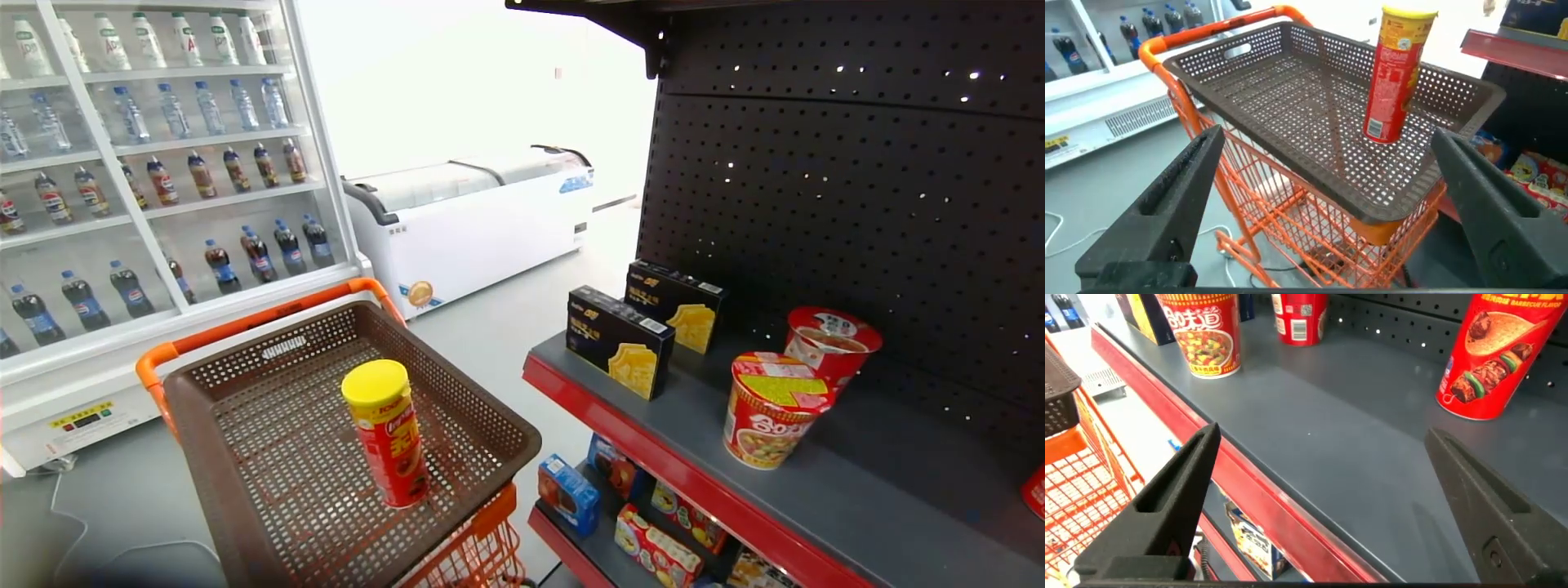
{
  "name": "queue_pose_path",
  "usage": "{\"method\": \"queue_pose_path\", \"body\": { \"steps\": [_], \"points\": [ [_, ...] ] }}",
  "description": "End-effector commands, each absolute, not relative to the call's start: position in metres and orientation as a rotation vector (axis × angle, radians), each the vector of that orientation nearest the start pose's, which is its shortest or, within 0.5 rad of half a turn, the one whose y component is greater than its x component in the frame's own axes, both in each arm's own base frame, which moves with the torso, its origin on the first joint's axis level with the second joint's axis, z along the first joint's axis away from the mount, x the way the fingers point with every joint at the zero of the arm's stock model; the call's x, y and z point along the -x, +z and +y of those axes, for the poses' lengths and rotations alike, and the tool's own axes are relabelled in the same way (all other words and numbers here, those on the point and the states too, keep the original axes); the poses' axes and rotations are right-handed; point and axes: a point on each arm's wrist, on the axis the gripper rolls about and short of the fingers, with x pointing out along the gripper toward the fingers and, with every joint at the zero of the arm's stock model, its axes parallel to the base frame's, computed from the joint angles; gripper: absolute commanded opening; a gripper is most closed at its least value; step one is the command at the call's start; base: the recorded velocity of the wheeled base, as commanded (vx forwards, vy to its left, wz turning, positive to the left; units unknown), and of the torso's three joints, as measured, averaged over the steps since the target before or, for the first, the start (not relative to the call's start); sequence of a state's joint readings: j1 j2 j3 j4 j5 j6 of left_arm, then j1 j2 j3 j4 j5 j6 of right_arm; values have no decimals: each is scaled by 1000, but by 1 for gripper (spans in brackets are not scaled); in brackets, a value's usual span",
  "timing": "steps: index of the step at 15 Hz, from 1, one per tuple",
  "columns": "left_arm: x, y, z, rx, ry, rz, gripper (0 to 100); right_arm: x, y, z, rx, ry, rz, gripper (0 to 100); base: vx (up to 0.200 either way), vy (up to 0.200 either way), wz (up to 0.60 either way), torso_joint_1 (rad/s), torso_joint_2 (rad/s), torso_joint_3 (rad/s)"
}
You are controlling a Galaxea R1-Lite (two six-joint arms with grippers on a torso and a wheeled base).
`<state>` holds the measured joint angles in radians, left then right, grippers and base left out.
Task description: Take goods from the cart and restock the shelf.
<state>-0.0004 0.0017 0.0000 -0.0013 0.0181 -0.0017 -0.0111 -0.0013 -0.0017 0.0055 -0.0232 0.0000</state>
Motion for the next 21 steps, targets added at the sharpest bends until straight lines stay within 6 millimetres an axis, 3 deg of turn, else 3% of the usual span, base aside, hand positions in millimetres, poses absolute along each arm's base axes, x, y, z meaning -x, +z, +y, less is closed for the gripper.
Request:
{"method": "queue_pose_path", "body": {
  "steps": [1,4,5,6,7,9,11,15,21],
  "points": [
    [23,76,1,-12,23,0,100,23,75,0,0,-34,5,100,0,0,0,0,0,0],
    [20,77,1,-33,58,38,100,23,75,0,0,-34,5,100,0,0,0,0,0,0],
    [14,132,1,-60,15,23,100,23,75,0,0,-34,5,100,0,0,0,0,0,0],
    [14,132,1,-60,15,23,100,23,75,0,0,-34,5,100,0,0,0,0,0,0],
    [-42,199,-3,104,-110,130,100,23,75,0,0,-34,5,100,0,0,0,0,0,0],
    [-66,192,-6,92,-219,235,100,23,75,0,0,-34,5,100,0,0,0,0,0,0],
    [-87,169,-6,-41,-236,366,100,23,75,0,0,-34,5,100,0,0,0,0,0,0],
    [-148,167,-8,-70,-254,403,100,23,75,0,0,-34,3,100,0,0,0,0,0,0],
    [-170,132,-21,-162,-371,535,100,23,75,0,0,-34,5,100,0,0,0,0,0,0]
  ]
}}
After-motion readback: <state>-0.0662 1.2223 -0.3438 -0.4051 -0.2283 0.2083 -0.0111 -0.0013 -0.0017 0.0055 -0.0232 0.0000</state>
